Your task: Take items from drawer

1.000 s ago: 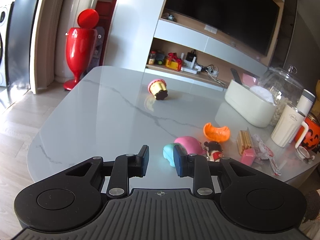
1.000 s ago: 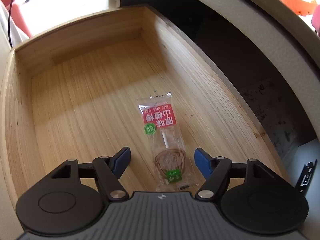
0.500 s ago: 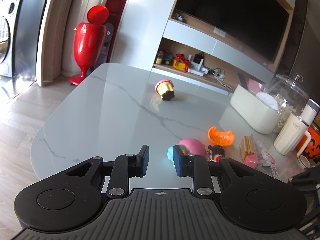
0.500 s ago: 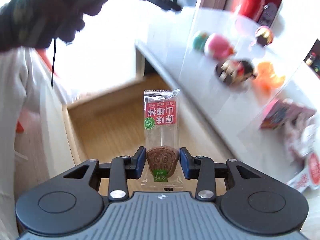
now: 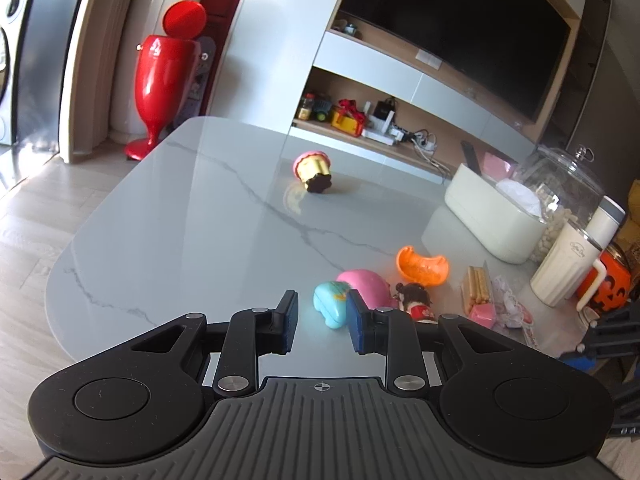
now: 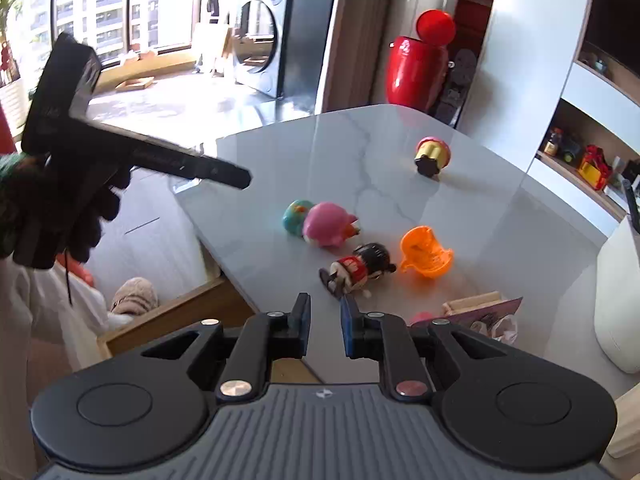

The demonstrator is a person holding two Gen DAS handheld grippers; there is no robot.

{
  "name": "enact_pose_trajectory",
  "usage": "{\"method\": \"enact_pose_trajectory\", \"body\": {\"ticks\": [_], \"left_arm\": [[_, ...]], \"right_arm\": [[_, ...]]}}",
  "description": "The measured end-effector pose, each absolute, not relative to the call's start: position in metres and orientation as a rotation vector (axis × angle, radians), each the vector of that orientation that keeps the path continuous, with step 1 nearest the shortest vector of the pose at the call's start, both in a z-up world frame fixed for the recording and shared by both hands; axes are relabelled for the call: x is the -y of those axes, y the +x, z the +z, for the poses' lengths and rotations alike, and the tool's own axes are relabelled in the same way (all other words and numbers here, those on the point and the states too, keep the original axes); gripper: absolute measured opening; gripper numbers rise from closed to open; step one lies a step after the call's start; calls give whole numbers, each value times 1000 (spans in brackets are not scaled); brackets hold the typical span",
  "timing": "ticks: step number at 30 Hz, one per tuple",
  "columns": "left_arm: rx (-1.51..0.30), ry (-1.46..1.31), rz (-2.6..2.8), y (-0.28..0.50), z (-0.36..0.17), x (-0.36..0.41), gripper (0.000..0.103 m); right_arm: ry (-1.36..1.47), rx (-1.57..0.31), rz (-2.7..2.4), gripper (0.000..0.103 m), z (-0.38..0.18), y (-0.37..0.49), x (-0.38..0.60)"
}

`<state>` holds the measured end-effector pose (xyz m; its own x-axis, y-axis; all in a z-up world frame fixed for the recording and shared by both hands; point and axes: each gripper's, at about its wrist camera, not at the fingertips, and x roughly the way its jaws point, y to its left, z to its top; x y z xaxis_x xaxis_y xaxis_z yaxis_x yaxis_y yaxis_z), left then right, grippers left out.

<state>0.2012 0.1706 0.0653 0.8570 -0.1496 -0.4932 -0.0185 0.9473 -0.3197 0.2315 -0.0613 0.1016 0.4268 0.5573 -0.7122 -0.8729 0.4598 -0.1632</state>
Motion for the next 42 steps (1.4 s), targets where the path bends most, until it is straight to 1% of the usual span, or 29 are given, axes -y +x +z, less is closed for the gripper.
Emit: {"method": "enact_pose_trajectory", "body": {"ticks": [2,5,6,7,11,13,14,16,17,18,19,21,22,23,24,25,28,31,33,35,36,38,39,40,42], "left_arm": [[-542,-301,-92,201,65,-164,29],[-525,-253,-111,200,66,-155,29],[-517,-235,-113,199,66,-152,29],[-509,-218,-112,198,66,-150,29],[-493,-181,-103,198,65,-147,29],[-495,-184,-102,200,64,-148,29],[-498,-185,-102,200,64,-149,29],[-503,-188,-104,201,63,-150,29],[-506,-189,-108,201,63,-150,29],[-510,-192,-111,202,62,-150,29],[-514,-195,-114,203,61,-150,29],[-524,-203,-120,206,60,-150,29],[-526,-206,-122,206,59,-150,29],[-529,-207,-124,207,58,-149,29],[-531,-207,-125,208,58,-148,29],[-532,-207,-126,208,58,-148,29],[-543,-211,-133,209,56,-147,29],[-549,-207,-146,208,54,-146,29],[-555,-200,-148,208,53,-145,29],[-564,-202,-144,208,51,-146,29],[-566,-205,-140,208,50,-147,29],[-567,-215,-135,208,50,-149,29],[-565,-218,-133,208,50,-149,29],[-562,-219,-132,208,51,-150,29],[-564,-221,-131,208,50,-150,29]], "right_arm": [[-628,-694,981,23,80,210,74],[-688,-800,967,33,44,205,86],[-706,-830,959,38,30,204,92],[-741,-847,940,41,11,206,95],[-924,-827,827,42,-52,215,94],[-989,-827,812,47,-74,222,93],[-1003,-825,802,48,-84,227,92],[-1013,-831,789,57,-95,238,91],[-1011,-840,789,60,-99,243,92],[-1005,-856,787,66,-103,249,93],[-998,-877,793,69,-106,253,94],[-957,-929,816,72,-110,261,97],[-920,-962,832,73,-109,265,98],[-872,-1013,851,70,-107,268,100],[-815,-1044,904,62,-103,265,100],[-797,-1040,963,56,-98,259,99],[-818,-923,1036,58,-87,238,94],[-848,-908,918,62,-97,249,96],[-863,-918,835,62,-105,259,99],[-834,-944,793,71,-109,270,102],[-816,-973,794,79,-109,274,102],[-743,-1052,830,79,-108,277,104],[-714,-1070,880,74,-104,272,104],[-718,-1049,928,68,-100,265,102],[-765,-964,960,68,-96,249,96]]}}
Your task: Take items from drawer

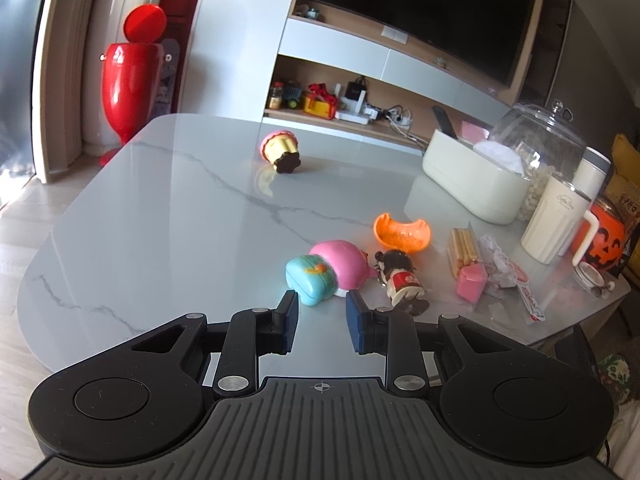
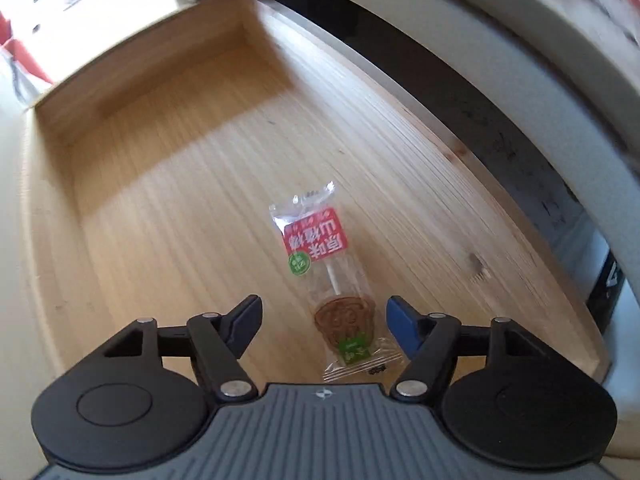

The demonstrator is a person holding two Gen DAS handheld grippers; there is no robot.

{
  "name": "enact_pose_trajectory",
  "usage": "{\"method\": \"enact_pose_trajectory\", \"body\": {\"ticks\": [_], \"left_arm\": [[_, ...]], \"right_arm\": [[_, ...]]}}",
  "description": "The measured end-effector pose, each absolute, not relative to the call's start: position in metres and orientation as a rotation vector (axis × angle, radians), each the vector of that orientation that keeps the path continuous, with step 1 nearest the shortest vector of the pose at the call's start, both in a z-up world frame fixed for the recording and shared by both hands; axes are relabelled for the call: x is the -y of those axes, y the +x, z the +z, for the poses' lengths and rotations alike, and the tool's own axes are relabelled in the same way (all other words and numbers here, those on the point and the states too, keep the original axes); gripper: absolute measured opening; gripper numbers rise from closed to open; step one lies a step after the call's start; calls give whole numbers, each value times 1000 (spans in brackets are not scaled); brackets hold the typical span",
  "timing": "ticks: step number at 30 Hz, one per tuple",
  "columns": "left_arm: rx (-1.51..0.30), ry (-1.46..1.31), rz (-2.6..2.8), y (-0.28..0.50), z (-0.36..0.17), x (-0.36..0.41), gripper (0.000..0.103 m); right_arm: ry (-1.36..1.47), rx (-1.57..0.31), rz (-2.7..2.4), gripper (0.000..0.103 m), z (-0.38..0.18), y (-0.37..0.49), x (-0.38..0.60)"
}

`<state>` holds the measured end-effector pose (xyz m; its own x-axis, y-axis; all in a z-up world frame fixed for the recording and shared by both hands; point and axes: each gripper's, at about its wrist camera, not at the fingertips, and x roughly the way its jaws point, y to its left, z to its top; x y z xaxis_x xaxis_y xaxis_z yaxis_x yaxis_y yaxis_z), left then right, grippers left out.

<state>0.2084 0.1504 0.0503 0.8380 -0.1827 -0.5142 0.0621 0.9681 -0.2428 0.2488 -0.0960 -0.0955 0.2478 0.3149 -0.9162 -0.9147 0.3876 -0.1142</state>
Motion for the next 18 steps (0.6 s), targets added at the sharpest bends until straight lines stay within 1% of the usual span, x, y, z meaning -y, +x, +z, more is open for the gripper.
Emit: {"method": "enact_pose_trajectory", "body": {"ticks": [4,5,6,7,8,10,12,13,14,18], "left_arm": [[-571,-221,-141,208,49,-150,29],[-570,-216,-139,208,48,-149,29],[-569,-212,-134,208,48,-149,29],[-569,-212,-129,208,48,-150,29],[-567,-218,-121,208,48,-151,29],[-559,-238,-112,208,51,-154,29],[-546,-253,-113,206,54,-156,29],[-540,-251,-114,204,55,-156,29],[-536,-244,-115,202,57,-155,29],[-547,-212,-124,196,57,-151,29]], "right_arm": [[-736,-1000,909,68,-106,255,91],[-728,-1023,908,66,-109,255,89],[-705,-1039,913,59,-108,255,87],[-686,-1073,931,39,-107,252,83],[-696,-1107,954,36,-105,247,77],[-769,-1092,1002,36,-98,225,64],[-931,-965,1006,36,-83,197,53],[-948,-932,999,36,-71,192,52],[-930,-916,994,36,-54,189,51],[-742,-802,943,36,46,183,47]]}}
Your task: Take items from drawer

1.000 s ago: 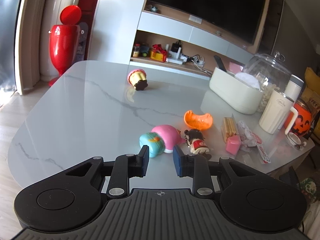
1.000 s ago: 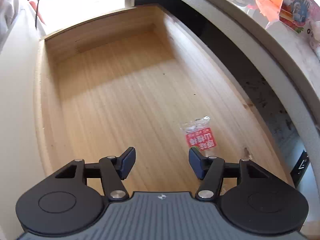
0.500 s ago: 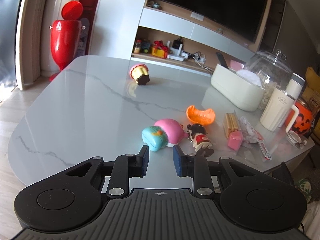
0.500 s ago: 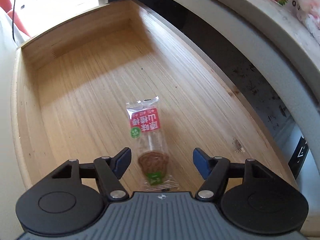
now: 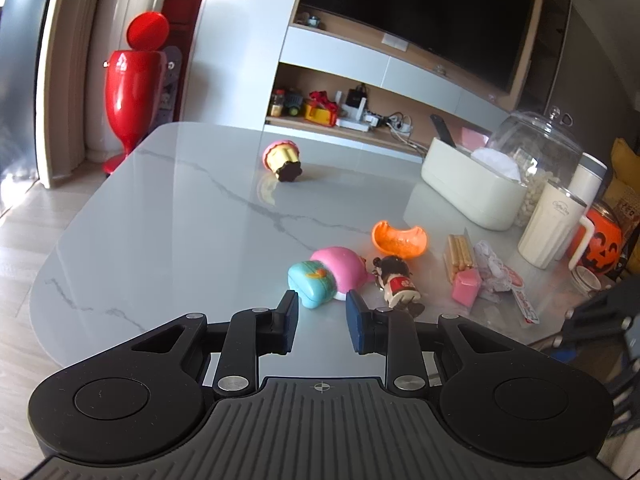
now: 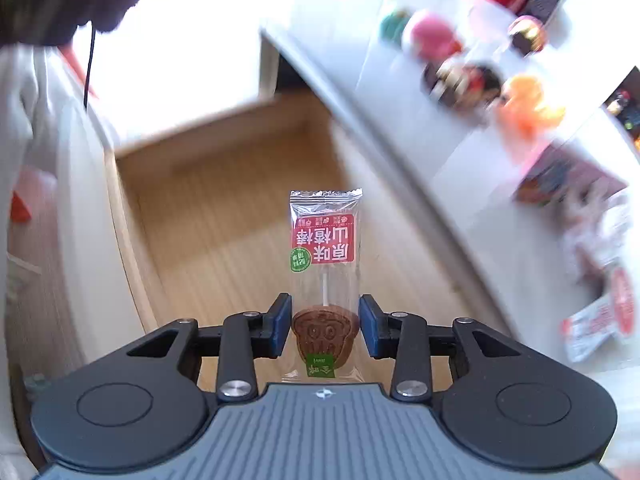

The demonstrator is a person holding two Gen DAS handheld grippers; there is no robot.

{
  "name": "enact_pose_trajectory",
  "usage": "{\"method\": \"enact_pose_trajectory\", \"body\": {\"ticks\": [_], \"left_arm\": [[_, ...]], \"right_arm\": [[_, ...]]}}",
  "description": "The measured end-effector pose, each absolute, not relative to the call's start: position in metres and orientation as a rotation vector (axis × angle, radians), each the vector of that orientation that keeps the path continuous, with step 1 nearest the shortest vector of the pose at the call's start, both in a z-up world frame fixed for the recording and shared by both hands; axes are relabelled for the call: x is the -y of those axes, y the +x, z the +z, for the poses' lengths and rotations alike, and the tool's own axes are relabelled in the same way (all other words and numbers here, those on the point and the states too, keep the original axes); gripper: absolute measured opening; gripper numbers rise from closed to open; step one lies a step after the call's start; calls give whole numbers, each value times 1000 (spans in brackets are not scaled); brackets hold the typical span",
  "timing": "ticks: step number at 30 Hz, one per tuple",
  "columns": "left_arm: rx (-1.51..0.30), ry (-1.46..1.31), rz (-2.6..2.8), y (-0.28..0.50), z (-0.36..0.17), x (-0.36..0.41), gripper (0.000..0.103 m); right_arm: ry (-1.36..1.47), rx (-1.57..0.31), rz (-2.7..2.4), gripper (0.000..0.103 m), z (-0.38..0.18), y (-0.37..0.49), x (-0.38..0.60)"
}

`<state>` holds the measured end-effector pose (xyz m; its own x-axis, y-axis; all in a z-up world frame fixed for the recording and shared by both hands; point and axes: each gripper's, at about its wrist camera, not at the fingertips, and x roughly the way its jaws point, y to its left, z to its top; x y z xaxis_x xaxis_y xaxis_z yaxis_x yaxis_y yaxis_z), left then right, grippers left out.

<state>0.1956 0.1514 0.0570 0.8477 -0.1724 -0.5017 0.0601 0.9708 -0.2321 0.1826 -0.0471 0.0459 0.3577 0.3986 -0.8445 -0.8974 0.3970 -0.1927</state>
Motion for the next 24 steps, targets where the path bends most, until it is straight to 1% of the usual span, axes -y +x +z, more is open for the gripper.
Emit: {"method": "enact_pose_trajectory", "body": {"ticks": [2,3,4,5,7,9,11,15,17,18,20,21,22,24], "left_arm": [[-562,-201,-114,194,56,-150,29],[-568,-198,-112,194,55,-149,29],[-571,-197,-113,194,55,-149,29],[-573,-195,-113,194,55,-149,29],[-579,-188,-112,195,54,-148,29],[-588,-183,-123,194,54,-147,29],[-578,-182,-137,192,57,-146,29],[-571,-200,-154,191,59,-146,29],[-569,-199,-161,193,59,-143,29],[-566,-191,-160,194,59,-141,29],[-567,-179,-158,195,58,-139,29],[-567,-176,-157,195,58,-138,29],[-568,-174,-157,195,57,-138,29],[-568,-171,-156,196,55,-138,29]], "right_arm": [[-602,-754,900,34,92,189,48],[-561,-740,865,23,104,195,45],[-527,-728,818,21,114,210,40],[-491,-709,763,21,128,250,31],[-480,-662,681,16,124,278,26],[-495,-635,634,16,118,302,24],[-489,-652,669,16,112,322,15],[-580,-639,775,16,113,275,28],[-621,-654,781,20,104,256,36],[-615,-688,776,22,100,250,42],[-620,-736,783,24,90,240,55],[-620,-765,791,28,82,236,60],[-618,-799,805,37,74,234,63],[-625,-863,835,48,54,231,65]]}}
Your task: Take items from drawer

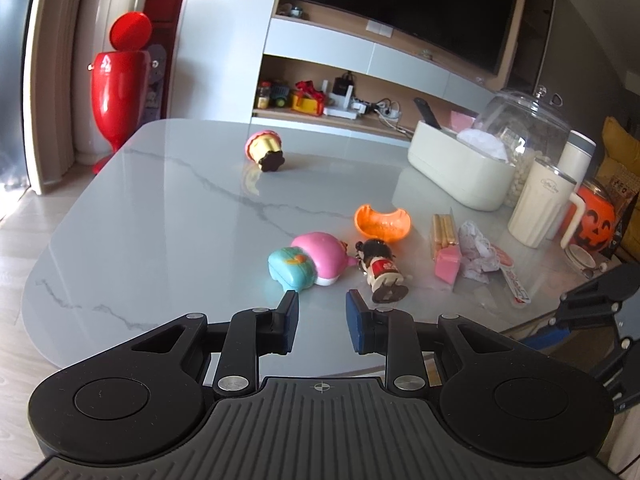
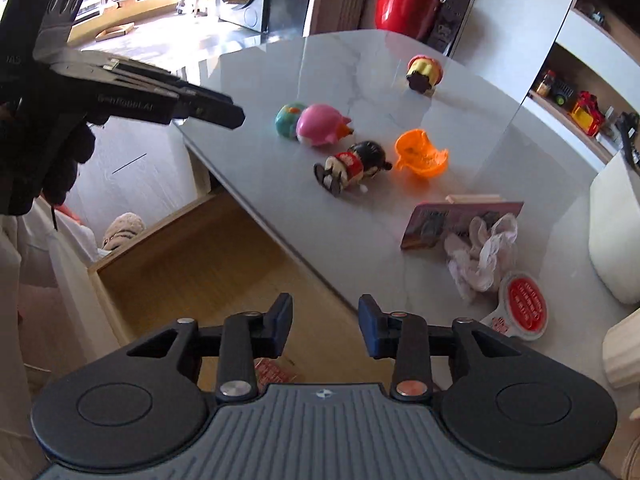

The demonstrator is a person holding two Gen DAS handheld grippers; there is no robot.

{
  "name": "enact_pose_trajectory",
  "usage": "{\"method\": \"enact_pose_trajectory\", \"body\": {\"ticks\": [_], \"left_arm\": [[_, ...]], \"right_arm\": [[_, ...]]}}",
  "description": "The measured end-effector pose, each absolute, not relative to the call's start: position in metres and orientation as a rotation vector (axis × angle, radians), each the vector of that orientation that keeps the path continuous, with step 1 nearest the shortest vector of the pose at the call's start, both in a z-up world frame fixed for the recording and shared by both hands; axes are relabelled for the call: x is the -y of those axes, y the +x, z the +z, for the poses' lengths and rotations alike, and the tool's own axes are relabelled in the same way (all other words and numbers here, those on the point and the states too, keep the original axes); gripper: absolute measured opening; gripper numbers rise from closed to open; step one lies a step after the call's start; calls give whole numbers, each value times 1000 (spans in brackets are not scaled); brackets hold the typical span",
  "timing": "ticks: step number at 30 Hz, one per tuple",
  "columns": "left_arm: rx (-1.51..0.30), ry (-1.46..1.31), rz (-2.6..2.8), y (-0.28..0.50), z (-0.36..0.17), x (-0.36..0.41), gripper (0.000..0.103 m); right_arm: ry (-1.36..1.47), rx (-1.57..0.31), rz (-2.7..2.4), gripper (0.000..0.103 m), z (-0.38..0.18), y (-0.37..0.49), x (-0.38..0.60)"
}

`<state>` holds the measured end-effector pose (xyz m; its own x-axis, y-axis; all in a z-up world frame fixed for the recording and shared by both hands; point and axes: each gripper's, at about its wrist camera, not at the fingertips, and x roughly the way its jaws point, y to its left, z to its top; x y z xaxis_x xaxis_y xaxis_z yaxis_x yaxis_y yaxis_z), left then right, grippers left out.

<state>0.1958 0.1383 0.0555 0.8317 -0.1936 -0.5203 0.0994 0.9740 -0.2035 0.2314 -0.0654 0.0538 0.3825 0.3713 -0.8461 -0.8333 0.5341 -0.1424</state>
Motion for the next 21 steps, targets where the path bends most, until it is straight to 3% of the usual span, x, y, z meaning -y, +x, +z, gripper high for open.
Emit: {"method": "enact_pose_trajectory", "body": {"ticks": [6,12,21], "left_arm": [[-550,-167,-217,192,57,-136,29],[-654,26,-368,178,47,-103,29],[-893,190,-451,160,3,-78,29]], "right_arm": [[-637,-1134,858,62,-21,230,56],[-599,-1434,686,63,-83,249,28],[-681,-1620,613,63,-111,262,1]]}}
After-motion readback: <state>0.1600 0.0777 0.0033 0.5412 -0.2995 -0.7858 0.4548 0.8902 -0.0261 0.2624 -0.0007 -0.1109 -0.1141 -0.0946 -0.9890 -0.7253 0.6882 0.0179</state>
